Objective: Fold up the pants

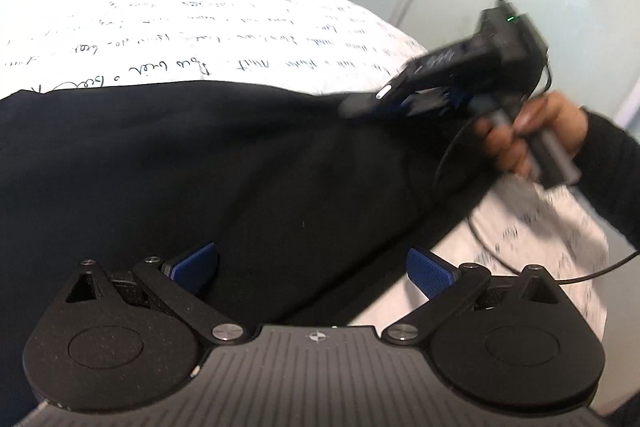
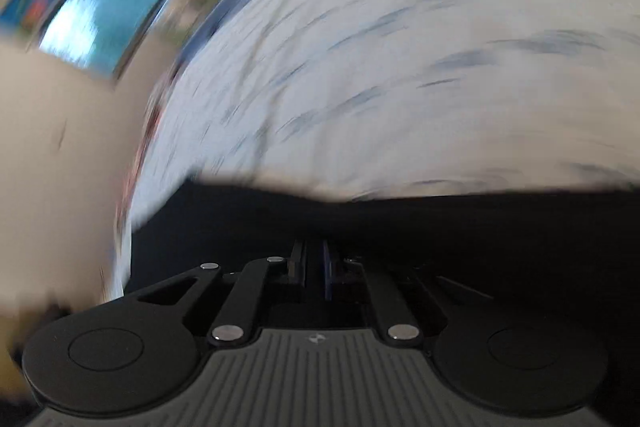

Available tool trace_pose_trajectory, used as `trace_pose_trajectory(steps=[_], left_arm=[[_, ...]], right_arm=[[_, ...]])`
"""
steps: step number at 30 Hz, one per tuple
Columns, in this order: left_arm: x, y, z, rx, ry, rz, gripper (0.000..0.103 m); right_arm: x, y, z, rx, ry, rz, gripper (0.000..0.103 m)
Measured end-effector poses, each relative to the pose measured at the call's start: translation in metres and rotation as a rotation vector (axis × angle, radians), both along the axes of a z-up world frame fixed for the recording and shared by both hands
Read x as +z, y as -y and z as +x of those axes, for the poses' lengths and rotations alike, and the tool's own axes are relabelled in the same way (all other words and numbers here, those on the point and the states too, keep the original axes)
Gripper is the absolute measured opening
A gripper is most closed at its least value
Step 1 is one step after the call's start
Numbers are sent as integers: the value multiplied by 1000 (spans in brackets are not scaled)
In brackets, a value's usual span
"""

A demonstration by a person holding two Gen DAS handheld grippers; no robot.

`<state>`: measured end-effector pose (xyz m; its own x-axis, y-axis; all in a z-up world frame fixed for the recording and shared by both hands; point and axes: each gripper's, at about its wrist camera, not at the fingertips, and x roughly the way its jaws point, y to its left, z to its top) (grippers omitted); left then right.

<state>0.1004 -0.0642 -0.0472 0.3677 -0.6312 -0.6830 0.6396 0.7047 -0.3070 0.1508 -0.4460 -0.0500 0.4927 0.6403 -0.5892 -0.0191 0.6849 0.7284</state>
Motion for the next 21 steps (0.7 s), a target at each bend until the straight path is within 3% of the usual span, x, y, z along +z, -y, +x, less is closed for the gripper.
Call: trace_pose_trajectory(steps=[2, 4, 6, 7, 8, 11, 14, 15, 18, 19, 21], left_arm=[[3, -5, -3, 23, -11, -7, 102], [7, -2, 1, 44, -45, -35, 102], [7, 9, 7, 47, -72, -61, 102], [5, 17, 7, 30, -83, -54, 103], [0, 23, 7, 6, -88, -30, 102], [5, 26, -13, -86, -23, 41, 102], [12, 13, -26, -101, -8, 48, 102], [13, 9, -29, -75, 12, 67, 102], [23, 7, -41, 84, 168, 135, 101], [25, 12, -43, 143, 221, 173, 101], [22, 24, -47, 213, 319, 280, 99]], right_arm=[[21, 23, -26, -148, 61, -94, 10], [35, 23, -48, -189, 105, -109, 15], [31, 6, -60, -97, 88, -5, 36], [24, -4, -65, -64, 72, 33, 59], [16, -12, -72, -47, 49, 25, 69], [6, 7, -106, -113, 99, -3, 61], [26, 43, -134, -331, 76, -99, 64], [33, 49, -145, -361, 84, -74, 66], [22, 57, -171, -384, 92, 256, 66], [15, 55, -173, -390, 61, 302, 66], [3, 47, -174, -388, -2, 276, 65]])
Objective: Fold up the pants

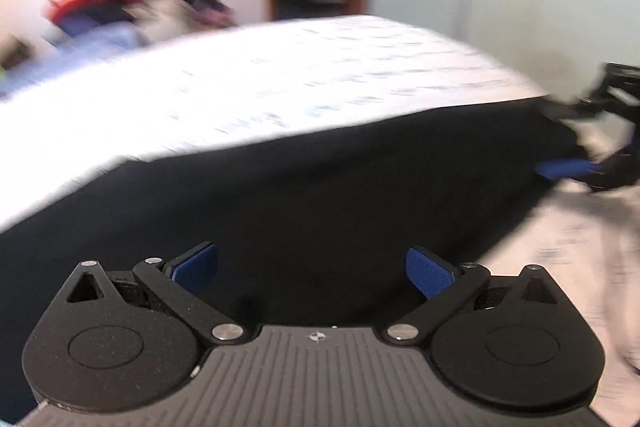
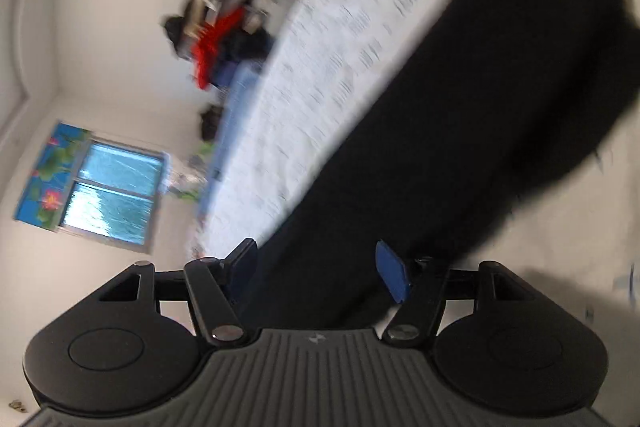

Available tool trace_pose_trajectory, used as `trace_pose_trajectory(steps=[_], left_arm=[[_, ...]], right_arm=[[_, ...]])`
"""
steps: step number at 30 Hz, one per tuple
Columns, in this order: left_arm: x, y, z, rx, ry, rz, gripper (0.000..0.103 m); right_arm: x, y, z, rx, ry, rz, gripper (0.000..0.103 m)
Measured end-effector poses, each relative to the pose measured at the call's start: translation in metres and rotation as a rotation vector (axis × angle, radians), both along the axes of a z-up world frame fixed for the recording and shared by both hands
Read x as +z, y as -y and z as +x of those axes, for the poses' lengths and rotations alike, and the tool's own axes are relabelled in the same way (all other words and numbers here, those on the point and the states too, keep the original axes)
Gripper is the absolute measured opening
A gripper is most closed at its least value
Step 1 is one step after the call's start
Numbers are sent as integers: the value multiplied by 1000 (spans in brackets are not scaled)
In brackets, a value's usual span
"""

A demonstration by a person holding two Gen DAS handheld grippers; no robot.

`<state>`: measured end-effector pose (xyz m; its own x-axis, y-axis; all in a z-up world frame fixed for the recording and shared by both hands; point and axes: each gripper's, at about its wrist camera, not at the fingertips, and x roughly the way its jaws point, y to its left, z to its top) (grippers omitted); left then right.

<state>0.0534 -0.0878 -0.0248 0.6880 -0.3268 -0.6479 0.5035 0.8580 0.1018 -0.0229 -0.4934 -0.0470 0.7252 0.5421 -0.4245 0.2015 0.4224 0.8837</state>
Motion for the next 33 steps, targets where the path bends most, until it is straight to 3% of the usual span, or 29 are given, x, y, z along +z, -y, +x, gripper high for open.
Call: trace_pose_trajectory(steps=[2, 7, 9, 11, 14, 17, 21, 23, 26, 29, 32, 33], left_arm=[[-5, 16, -5, -19, 58, 111, 97], [-21, 50, -23, -172, 229, 312, 94], [-23, 61, -26, -211, 237, 310, 94], [-18, 62, -27, -247, 205, 280, 94], [-15, 62, -30, -283, 196, 276, 94], [-13, 65, -34, -307, 190, 265, 94], [-11, 66, -46, -361, 213, 235, 99], [-16, 78, -33, -379, 217, 270, 99], [-34, 89, -18, -348, 227, 369, 90], [-34, 89, -6, -336, 212, 382, 88], [-37, 90, -4, -357, 214, 424, 68], [-37, 90, -5, -369, 197, 426, 54]], right_arm=[[-7, -5, 2, 19, -44, -16, 65], [-7, -8, 10, 3, -53, -28, 65], [-8, -10, 12, -17, -36, -26, 65], [-10, -9, 14, -50, -74, -55, 64], [-16, -13, 23, -71, -84, -2, 65], [-11, -16, 30, -67, -22, -16, 62], [-15, -17, 34, -62, -13, -7, 59], [-13, -12, 35, -75, -4, 21, 58], [-17, -8, 33, -88, 9, 94, 59], [-17, -6, 30, -82, 5, 116, 59], [-19, -3, 26, -96, 13, 133, 59], [-19, -3, 25, -107, 8, 117, 59]])
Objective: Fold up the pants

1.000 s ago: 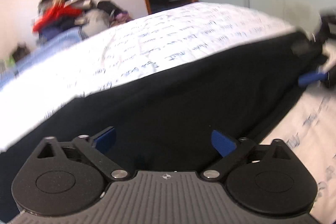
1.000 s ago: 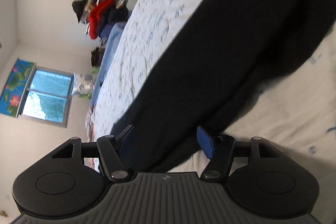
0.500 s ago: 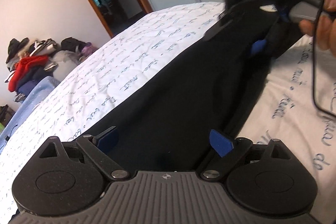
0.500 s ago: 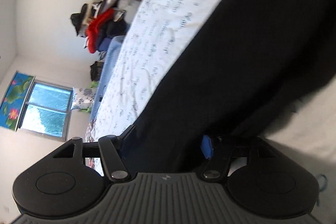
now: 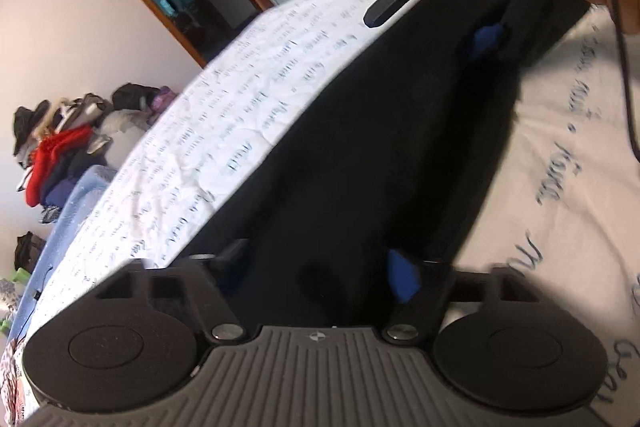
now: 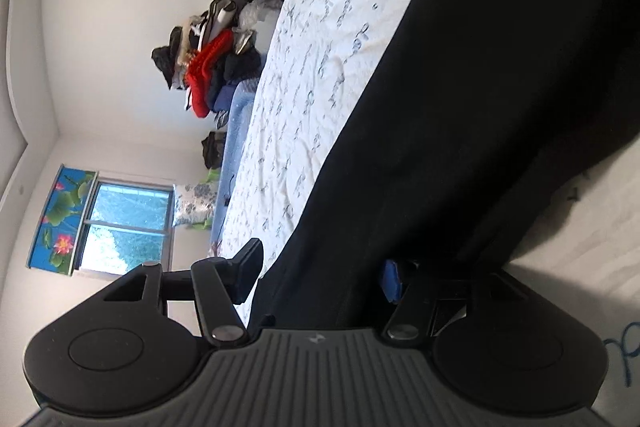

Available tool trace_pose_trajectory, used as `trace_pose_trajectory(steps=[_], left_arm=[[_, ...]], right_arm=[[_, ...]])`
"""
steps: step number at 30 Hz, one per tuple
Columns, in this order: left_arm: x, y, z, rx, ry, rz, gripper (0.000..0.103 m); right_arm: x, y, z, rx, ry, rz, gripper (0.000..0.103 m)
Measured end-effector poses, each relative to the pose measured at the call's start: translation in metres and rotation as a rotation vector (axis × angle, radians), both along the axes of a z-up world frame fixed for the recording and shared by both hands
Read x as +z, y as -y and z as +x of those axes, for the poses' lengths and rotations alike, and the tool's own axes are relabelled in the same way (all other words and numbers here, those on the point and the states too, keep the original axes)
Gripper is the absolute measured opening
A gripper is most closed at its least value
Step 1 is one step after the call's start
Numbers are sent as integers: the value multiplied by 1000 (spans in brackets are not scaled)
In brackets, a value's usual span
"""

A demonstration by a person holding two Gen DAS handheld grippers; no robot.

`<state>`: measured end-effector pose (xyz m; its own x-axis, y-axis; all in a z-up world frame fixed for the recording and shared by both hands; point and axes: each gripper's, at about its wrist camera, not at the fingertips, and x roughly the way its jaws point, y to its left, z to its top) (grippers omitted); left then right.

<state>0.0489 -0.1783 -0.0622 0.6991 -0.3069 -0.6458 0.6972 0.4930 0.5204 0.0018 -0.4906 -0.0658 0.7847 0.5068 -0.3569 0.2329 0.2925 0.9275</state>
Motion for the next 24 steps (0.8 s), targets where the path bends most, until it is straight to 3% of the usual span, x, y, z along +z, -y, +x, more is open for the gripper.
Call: trace_pose_trajectory(steps=[1, 3, 4, 5, 7, 9, 11, 16, 20, 21, 22, 24], left_arm=[[1, 0, -1, -10, -25, -5, 36], [2, 1, -5, -26, -78, 8, 16], [0, 2, -5, -24, -77, 13, 16], [0, 2, -4, -23, -90, 10, 13], [3, 2, 0, -18, -119, -6, 8], [6, 0, 1, -31, -114, -15, 8], [9, -2, -1, -38, -110, -16, 12], [3, -3, -4, -12, -45, 20, 54], [3, -1, 5, 0, -90, -2, 51], [5, -1, 7, -1, -112, -14, 34], [6, -1, 8, -13, -141, -26, 10], [7, 1, 9, -17, -148, -21, 6]], right_arm=[[1, 1, -3, -9, -17, -33, 59], [2, 2, -9, -41, -19, -98, 58], [2, 2, -11, -48, -16, -118, 51], [2, 2, -13, -52, -24, -135, 35], [-1, 2, -16, -61, -20, -131, 26], [-5, 2, -17, -72, -24, -133, 18], [-6, 3, -17, -73, -15, -126, 17], [-4, 5, -17, -79, 12, -111, 17], [0, 8, -17, -85, 30, -86, 17], [-1, 10, -17, -91, 30, -74, 17], [-1, 11, -18, -99, 31, -61, 17], [-1, 13, -19, -109, 42, -56, 17]])
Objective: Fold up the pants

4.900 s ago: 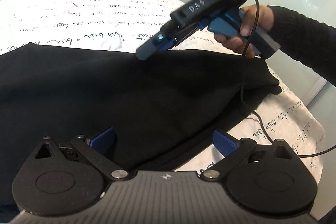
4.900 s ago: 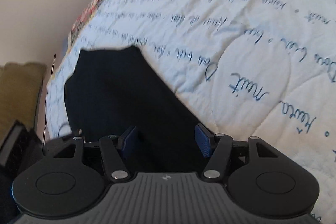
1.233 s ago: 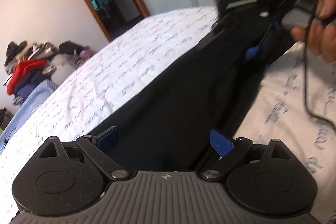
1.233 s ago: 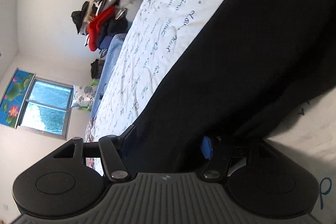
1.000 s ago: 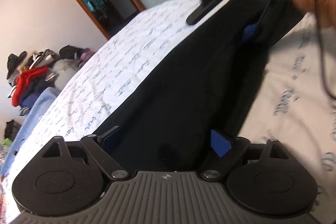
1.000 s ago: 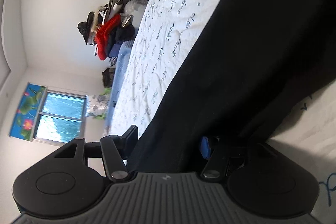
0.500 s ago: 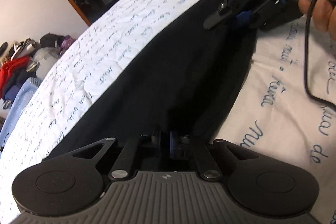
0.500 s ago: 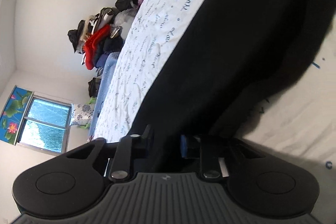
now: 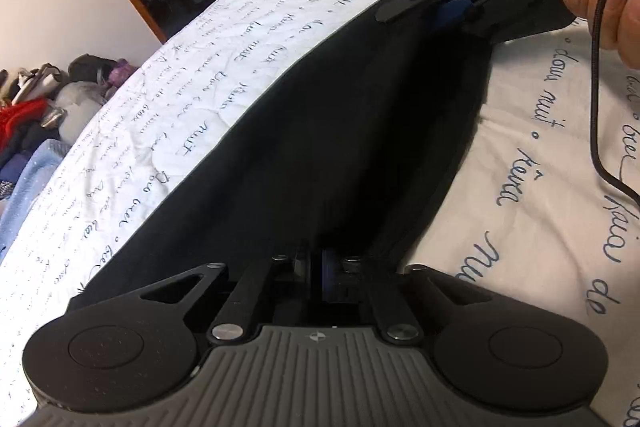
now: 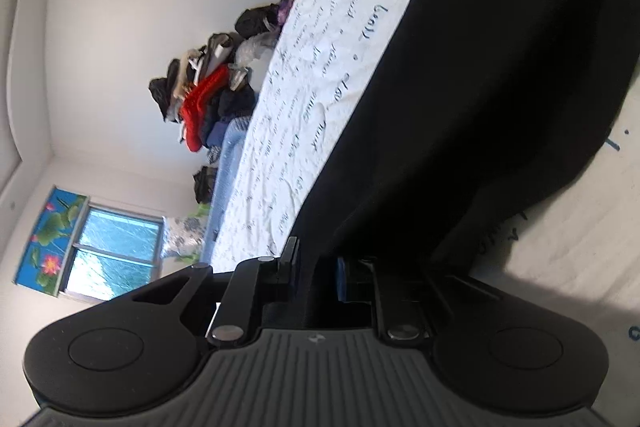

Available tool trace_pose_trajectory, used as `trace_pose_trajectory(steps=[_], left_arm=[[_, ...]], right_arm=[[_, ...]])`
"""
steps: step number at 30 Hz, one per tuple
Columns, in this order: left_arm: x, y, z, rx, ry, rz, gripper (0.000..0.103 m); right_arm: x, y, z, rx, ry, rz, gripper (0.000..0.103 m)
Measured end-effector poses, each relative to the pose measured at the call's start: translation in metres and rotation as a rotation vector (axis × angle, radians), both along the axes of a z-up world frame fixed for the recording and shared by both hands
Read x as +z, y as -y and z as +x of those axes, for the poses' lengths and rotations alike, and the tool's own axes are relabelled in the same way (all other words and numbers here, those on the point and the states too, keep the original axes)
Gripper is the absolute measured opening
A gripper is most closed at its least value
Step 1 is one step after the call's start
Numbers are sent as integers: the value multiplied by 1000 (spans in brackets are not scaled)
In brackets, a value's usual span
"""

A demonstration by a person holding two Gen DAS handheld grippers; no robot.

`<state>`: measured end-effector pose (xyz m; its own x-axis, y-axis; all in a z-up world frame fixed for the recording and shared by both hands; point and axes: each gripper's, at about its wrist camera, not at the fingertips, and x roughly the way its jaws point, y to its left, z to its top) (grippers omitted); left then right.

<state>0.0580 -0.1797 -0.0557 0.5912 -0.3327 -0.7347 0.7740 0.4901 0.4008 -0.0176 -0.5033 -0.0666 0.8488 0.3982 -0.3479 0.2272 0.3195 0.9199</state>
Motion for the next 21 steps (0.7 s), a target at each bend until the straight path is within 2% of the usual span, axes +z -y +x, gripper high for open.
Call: trace_pose_trajectory(steps=[5, 8, 11, 12, 14, 15, 16, 17, 18, 19, 21], left_arm=[[16, -6, -12, -19, 30, -20, 4], [26, -14, -23, -46, 25, -34, 4], [2, -8, -22, -49, -22, 39, 5], [-4, -5, -23, -55, -6, 53, 6], [-4, -2, -24, -43, 22, 51, 15], [-2, -2, -24, -23, 25, 40, 25], [1, -3, -24, -4, 37, 42, 43], [5, -5, -24, 12, 59, 45, 54], [9, -9, -25, 19, 74, 38, 72], [15, -17, -26, 7, 63, 21, 83], [28, -32, -26, 2, 0, -33, 84]], right_arm=[[-1, 3, -9, -10, -33, -15, 15], [8, 3, -27, -19, -15, -43, 13], [-4, 1, -36, -13, -61, -47, 13], [-11, 1, -36, -23, -88, -54, 13], [-17, 1, -35, -21, -75, -54, 13], [-14, 2, -36, -22, -53, -77, 13], [-9, 4, -38, -31, -50, -107, 13], [-6, 7, -40, -32, -70, -124, 13], [-6, 14, -41, -29, -99, -107, 13], [-7, 23, -46, -34, -112, -71, 13], [-3, 45, -63, -66, -101, -20, 13]])
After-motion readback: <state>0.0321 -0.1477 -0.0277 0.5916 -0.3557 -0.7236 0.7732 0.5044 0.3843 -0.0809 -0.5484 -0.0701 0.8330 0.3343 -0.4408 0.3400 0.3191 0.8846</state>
